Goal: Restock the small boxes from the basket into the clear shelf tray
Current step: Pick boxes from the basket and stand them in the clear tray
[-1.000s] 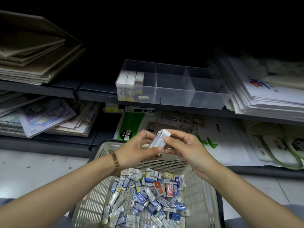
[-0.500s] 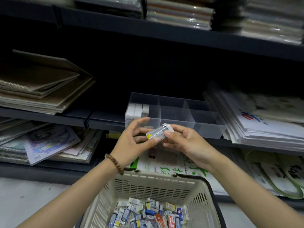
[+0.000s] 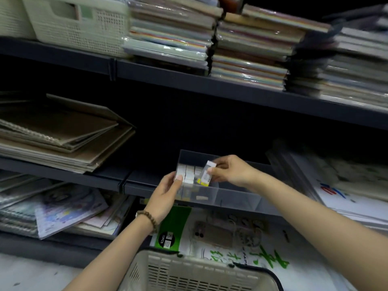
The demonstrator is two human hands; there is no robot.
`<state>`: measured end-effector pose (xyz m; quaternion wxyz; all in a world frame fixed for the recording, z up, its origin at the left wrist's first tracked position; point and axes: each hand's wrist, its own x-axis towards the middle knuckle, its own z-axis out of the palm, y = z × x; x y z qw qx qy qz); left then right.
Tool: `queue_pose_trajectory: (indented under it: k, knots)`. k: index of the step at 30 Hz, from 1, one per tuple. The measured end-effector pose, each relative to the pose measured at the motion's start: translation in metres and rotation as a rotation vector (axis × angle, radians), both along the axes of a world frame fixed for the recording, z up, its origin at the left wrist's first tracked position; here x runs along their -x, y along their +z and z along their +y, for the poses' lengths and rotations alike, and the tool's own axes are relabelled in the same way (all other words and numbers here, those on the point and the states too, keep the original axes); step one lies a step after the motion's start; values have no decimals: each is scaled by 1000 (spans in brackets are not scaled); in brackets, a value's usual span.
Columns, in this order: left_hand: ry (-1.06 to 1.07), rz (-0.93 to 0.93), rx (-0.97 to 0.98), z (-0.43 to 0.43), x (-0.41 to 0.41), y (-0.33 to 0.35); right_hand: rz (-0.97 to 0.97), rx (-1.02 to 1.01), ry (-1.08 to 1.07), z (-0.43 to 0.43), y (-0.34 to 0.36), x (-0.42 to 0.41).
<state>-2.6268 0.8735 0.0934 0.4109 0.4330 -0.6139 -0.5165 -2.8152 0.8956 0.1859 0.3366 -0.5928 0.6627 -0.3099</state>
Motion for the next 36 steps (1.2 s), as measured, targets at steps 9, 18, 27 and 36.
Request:
queue_pose_trajectory:
  k: [9, 18, 27, 36]
  knots:
    - [-44, 19, -9, -2, -2, 0, 123, -9, 26, -13, -1, -8]
    - [-42, 64, -24, -2, -1, -2, 134, -104, 0, -3, -10, -15]
    - [-59, 55, -14, -5, -3, -3, 79, -352, -78, -18, 4, -18]
    - [11, -1, 38, -6, -26, -8, 92, -383, -5, -36, -8, -49]
